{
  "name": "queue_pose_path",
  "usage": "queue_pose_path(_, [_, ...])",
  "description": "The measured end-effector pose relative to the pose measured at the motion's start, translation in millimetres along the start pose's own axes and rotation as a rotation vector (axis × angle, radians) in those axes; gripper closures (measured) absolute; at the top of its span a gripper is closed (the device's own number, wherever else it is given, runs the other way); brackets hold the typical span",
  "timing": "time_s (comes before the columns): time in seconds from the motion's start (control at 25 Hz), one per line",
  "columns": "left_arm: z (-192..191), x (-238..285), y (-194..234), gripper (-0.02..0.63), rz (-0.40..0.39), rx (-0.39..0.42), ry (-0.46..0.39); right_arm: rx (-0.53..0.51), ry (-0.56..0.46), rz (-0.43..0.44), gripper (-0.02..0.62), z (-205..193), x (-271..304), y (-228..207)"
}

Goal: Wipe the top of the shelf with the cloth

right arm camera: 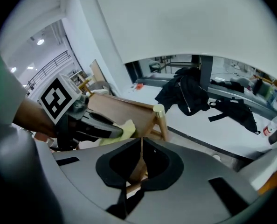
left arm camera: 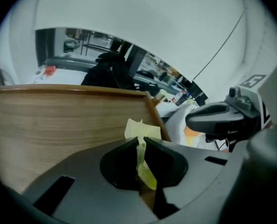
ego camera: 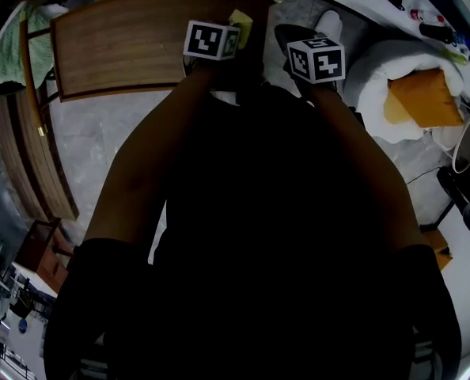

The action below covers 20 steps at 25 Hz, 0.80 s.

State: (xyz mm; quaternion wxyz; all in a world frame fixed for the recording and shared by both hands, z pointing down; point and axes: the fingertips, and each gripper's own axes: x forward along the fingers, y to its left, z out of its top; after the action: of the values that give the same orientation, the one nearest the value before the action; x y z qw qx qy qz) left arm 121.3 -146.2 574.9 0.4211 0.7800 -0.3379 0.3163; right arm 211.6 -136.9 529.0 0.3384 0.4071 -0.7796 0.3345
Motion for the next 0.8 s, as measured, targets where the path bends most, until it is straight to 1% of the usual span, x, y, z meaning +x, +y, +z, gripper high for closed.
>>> queue_pose_path(0.08, [5, 16, -21, 0.578, 0.013, -0.002, 0.015, -0.001, 0.009, 0.001, 0.568, -11, -6, -9])
queue_pose_path(0.16, [7, 23, -29, 0.578, 0.04, -0.023, 0.008, 0.0, 0.022, 0.004, 0.568, -22, -10, -16])
queue_pose_path(0.2, [9, 25, -31, 0.578, 0.038, -0.031, -0.005, 0.001, 0.028, 0.005, 0.568, -27, -11, -19])
queue_pose_path(0.36, [13, 27, -33, 0.578, -0.057, -0.099, -0.069, 0.004, 0.035, 0.013, 0.568, -32, -8, -19])
queue_pose_path(0.4, [12, 25, -33, 0.578, -0.066, -0.099, -0.074, 0.0, 0.032, 0.017, 0.568, -30, -7, -15])
queue_pose_path(0.44, [10, 23, -32, 0.578, -0.064, -0.081, -0.073, -0.005, 0.03, 0.022, 0.568, -28, -5, -10])
queue_pose_path(0.56, [3, 18, -25, 0.578, -0.024, -0.006, -0.046, -0.021, 0.025, 0.033, 0.568, -22, -1, 4])
queue_pose_path(0.6, [2, 17, -21, 0.578, -0.015, 0.0, -0.037, -0.025, 0.024, 0.035, 0.568, -20, 1, 8])
queue_pose_path(0.72, [4, 12, -7, 0.578, -0.046, -0.028, -0.047, -0.032, 0.024, 0.037, 0.568, -16, 5, 19])
queue_pose_path(0.8, [2, 3, 10, 0.578, -0.042, -0.032, -0.049, -0.031, 0.027, 0.034, 0.568, -15, 9, 26])
